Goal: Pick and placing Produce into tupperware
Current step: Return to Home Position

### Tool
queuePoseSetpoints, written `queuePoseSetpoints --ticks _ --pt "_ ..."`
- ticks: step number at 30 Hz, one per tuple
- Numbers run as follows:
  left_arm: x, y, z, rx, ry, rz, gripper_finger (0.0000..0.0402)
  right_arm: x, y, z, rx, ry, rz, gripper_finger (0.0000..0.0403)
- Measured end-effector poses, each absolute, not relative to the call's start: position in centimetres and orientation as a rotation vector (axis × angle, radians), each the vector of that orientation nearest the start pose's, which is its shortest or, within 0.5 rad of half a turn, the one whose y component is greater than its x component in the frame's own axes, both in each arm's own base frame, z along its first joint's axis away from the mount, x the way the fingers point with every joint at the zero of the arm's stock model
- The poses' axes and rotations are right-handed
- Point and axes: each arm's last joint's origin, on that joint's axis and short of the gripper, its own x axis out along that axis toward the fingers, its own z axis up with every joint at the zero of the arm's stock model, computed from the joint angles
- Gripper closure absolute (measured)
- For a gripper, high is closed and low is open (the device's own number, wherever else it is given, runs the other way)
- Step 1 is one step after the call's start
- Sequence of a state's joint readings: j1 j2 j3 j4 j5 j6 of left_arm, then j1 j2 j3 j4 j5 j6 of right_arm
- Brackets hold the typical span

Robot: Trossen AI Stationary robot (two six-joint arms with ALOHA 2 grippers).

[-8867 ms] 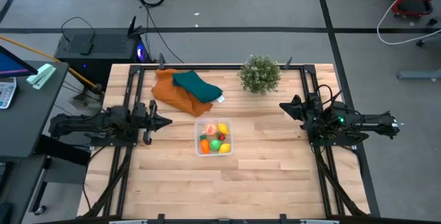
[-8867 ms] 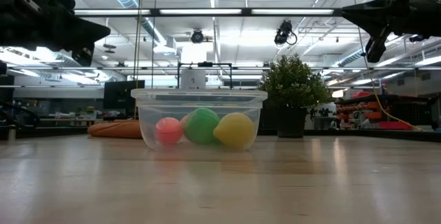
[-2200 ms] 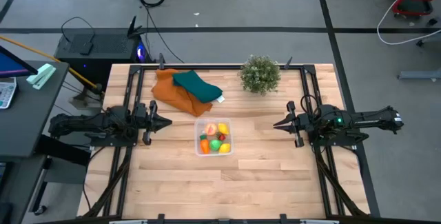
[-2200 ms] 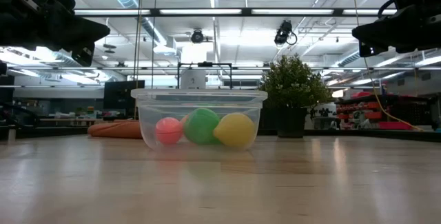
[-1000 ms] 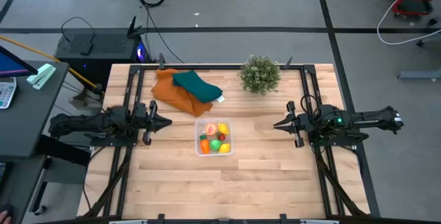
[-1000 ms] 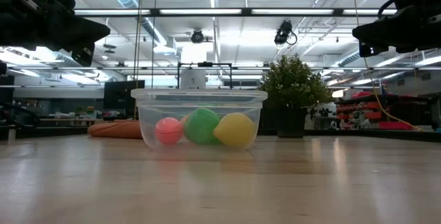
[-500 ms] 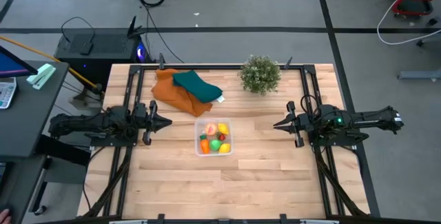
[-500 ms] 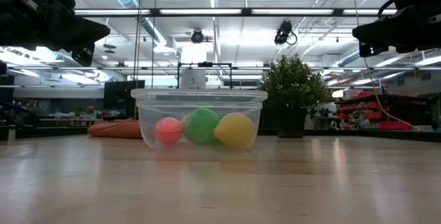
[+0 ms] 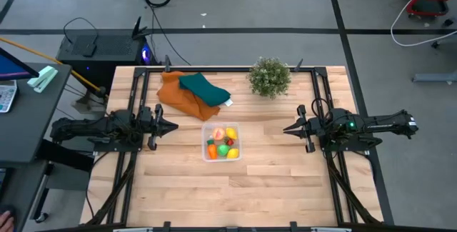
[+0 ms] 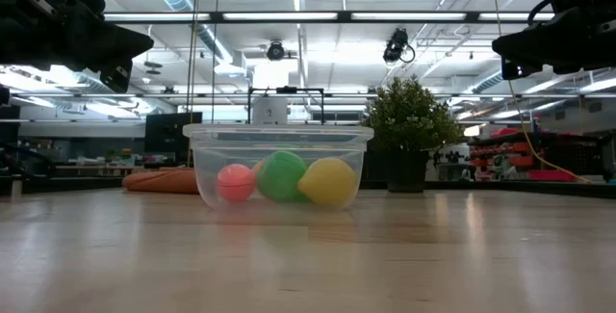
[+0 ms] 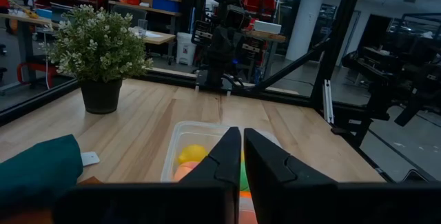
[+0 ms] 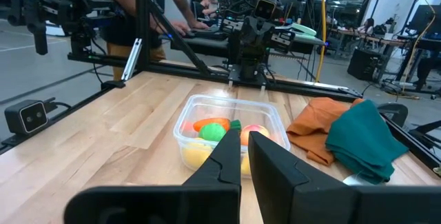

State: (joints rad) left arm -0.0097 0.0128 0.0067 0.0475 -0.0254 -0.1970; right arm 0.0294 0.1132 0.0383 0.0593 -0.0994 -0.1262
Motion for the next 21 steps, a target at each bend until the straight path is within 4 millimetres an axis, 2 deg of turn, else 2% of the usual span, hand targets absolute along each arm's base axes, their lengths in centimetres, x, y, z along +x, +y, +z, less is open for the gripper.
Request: queuePoseSetpoints --ticks 9,21 --pt "9.8 -0.02 16.94 -0.197 -0.043 0.012 0.0365 10.29 0.59 17.33 -0.126 0.008 0.129 0.0403" --pt "9.8 -0.02 16.94 -0.198 -0.043 0.012 0.0378 10.29 0.59 17.33 -0.125 0.007 0.129 0.0403"
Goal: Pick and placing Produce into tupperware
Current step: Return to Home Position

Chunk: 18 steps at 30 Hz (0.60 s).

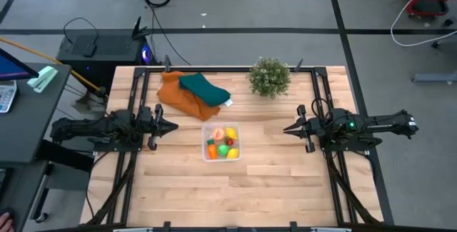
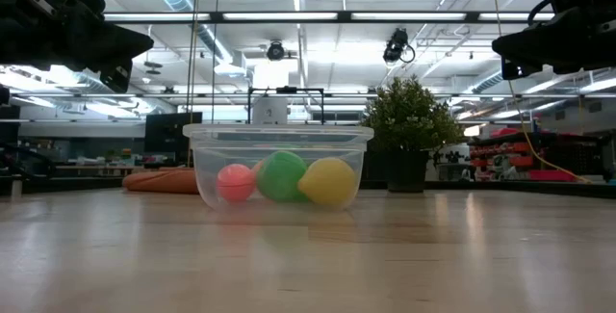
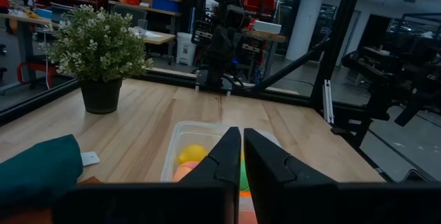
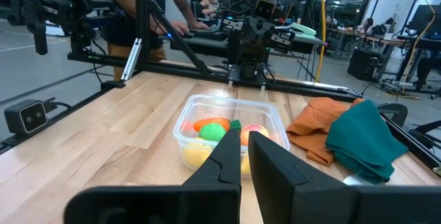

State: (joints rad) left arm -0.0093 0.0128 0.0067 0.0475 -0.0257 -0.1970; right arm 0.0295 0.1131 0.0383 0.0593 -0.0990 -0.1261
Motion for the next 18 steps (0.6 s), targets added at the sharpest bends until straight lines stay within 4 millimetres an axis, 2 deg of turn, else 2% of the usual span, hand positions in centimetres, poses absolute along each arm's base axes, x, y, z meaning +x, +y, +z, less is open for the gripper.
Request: queuePoseSetpoints --ticks 9,18 --pt "9.8 -0.02 16.94 -0.197 -0.043 0.012 0.0365 10.29 0.59 17.33 -0.125 0.007 0.129 0.0403" --pt "9.8 -0.02 16.94 -0.198 -0.043 0.012 0.0378 10.29 0.59 17.33 -0.126 0.008 0.129 0.0403"
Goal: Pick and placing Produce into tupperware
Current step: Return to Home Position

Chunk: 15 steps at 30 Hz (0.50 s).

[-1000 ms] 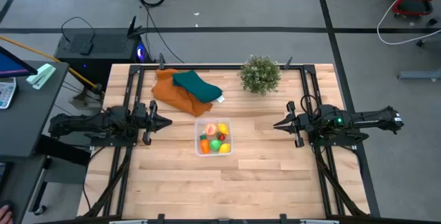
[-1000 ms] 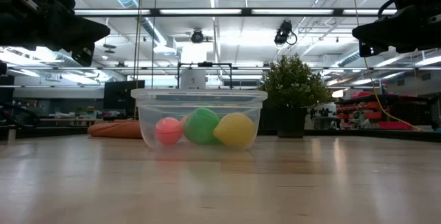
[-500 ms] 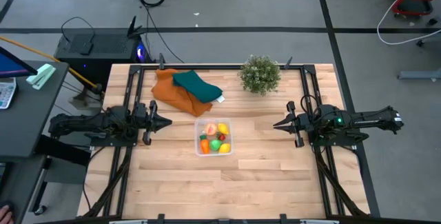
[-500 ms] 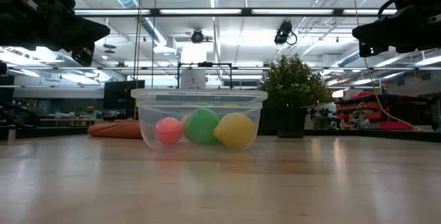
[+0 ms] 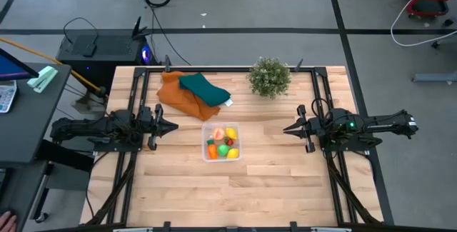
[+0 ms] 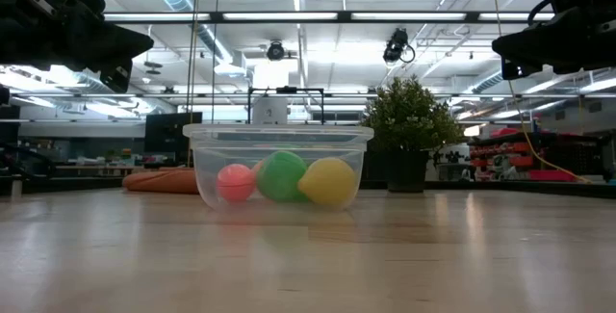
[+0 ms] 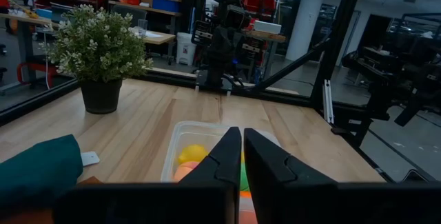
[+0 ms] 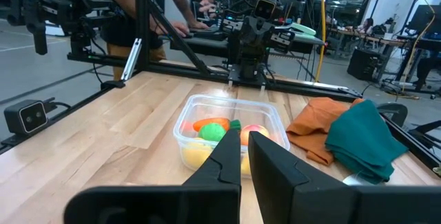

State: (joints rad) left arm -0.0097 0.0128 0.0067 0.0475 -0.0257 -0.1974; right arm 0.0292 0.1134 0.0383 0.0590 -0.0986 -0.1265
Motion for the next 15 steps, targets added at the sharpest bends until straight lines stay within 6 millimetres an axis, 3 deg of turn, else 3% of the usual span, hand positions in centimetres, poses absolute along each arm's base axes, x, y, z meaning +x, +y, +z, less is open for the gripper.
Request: queuePoseSetpoints --ticks 15 --pt "9.8 -0.02 16.94 -0.197 -0.043 0.012 0.0369 10.29 0.58 17.33 -0.126 0.008 0.128 0.0403"
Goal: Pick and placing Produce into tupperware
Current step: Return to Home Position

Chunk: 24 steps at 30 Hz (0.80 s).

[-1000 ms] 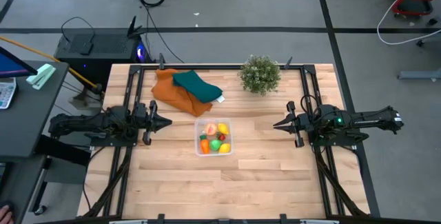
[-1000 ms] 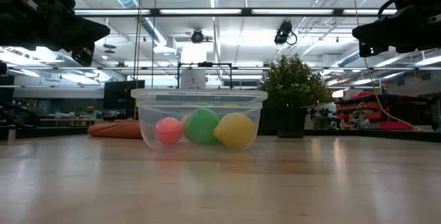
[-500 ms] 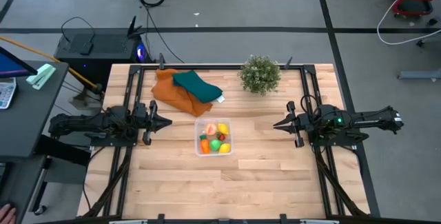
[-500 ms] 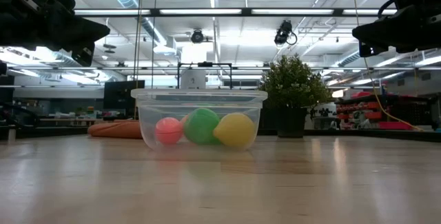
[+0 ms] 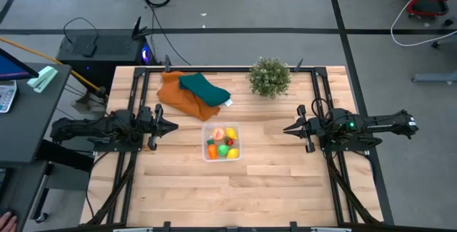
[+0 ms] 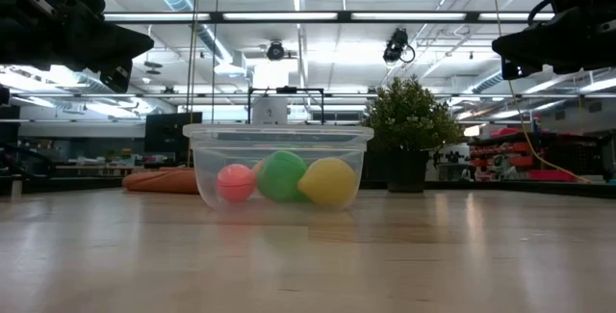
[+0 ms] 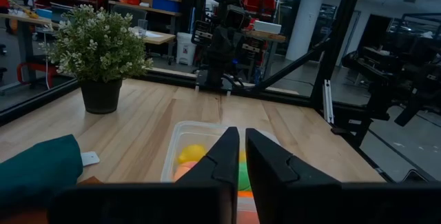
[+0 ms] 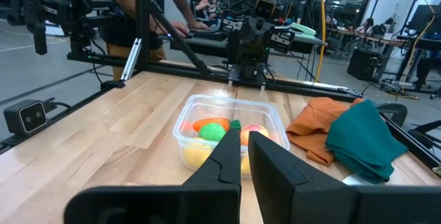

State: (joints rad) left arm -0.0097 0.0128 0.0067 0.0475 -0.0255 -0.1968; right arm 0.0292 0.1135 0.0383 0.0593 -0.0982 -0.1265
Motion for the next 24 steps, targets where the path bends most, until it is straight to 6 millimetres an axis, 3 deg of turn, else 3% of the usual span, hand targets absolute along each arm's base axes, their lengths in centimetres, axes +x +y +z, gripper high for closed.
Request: queuePoseSetpoints --ticks 24 --pt "9.8 -0.02 16.95 -0.198 -0.043 0.012 0.0375 10.29 0.59 17.33 -0.126 0.007 0.129 0.0403"
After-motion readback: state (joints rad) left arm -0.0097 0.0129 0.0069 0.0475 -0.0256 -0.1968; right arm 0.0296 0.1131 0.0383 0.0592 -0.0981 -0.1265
